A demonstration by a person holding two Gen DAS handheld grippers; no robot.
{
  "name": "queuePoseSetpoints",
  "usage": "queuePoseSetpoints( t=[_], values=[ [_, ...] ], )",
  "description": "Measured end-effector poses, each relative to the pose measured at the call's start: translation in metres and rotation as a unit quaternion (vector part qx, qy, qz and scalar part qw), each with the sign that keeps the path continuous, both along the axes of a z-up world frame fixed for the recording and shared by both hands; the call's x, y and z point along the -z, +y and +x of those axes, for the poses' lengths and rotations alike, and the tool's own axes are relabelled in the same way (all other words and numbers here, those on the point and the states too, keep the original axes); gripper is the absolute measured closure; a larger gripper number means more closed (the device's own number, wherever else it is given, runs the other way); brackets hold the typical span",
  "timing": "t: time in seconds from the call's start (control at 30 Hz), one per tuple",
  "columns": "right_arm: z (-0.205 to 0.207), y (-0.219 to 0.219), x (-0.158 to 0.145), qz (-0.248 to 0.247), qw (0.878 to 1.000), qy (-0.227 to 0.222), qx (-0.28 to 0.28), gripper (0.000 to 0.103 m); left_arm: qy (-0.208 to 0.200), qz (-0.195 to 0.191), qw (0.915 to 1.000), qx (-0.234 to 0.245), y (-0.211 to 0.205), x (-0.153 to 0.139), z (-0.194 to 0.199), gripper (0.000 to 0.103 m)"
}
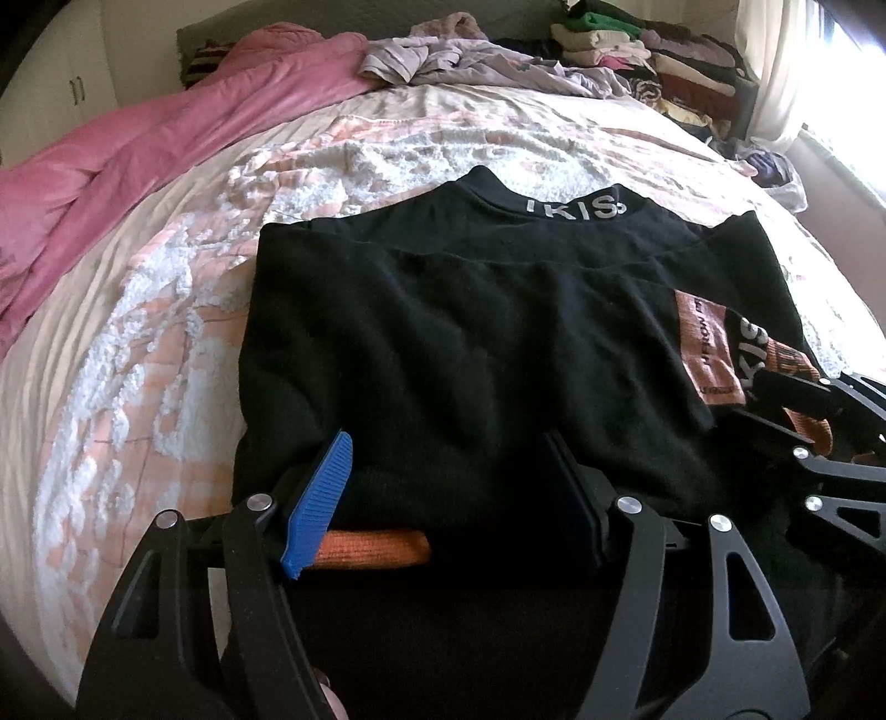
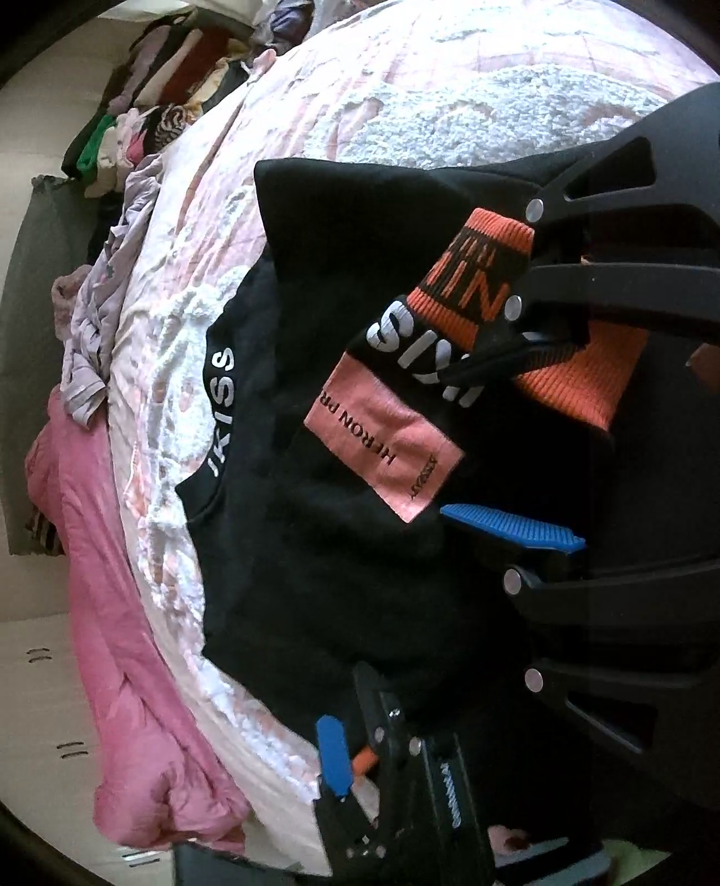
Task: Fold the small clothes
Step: 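Lay the cuff on the shirt body and open the right tool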
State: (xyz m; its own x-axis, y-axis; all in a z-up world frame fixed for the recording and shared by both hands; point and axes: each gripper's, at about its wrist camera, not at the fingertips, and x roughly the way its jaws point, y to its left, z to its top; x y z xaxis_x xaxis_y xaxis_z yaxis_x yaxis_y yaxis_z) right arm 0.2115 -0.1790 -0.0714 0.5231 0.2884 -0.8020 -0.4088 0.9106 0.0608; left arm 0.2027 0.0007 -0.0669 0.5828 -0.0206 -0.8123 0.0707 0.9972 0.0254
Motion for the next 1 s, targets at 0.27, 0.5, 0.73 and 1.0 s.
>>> queuePoseSetpoints(
  t=[0.27, 0.5, 0.73, 1.0],
  values=[
    [-0.008, -0.006, -0.015, 0.016, 1.0, -0.012, 0.006, 0.045, 0.0, -0.001, 1.0, 0.0, 0.0, -0.001, 0.0, 0.042],
    [-0.009, -0.012, -0.023, 0.026, 0.999, -0.019, 0.018, 0.028, 0.001, -0.001, 1.0, -0.001, 0.0, -0.002, -0.001, 0.042],
    [-0.009, -0.019, -0.028, 0.034, 0.999, -0.02, 0.035, 0.014, 0.001, -0.002, 1.0, -0.001, -0.001, -0.003, -0.003, 0.041],
    [-0.011, -0.027, -0.037, 0.047, 0.997, -0.026, 0.049, 0.008, 0.003, -0.002, 1.0, -0.002, -0.001, -0.007, -0.006, 0.036]
  ],
)
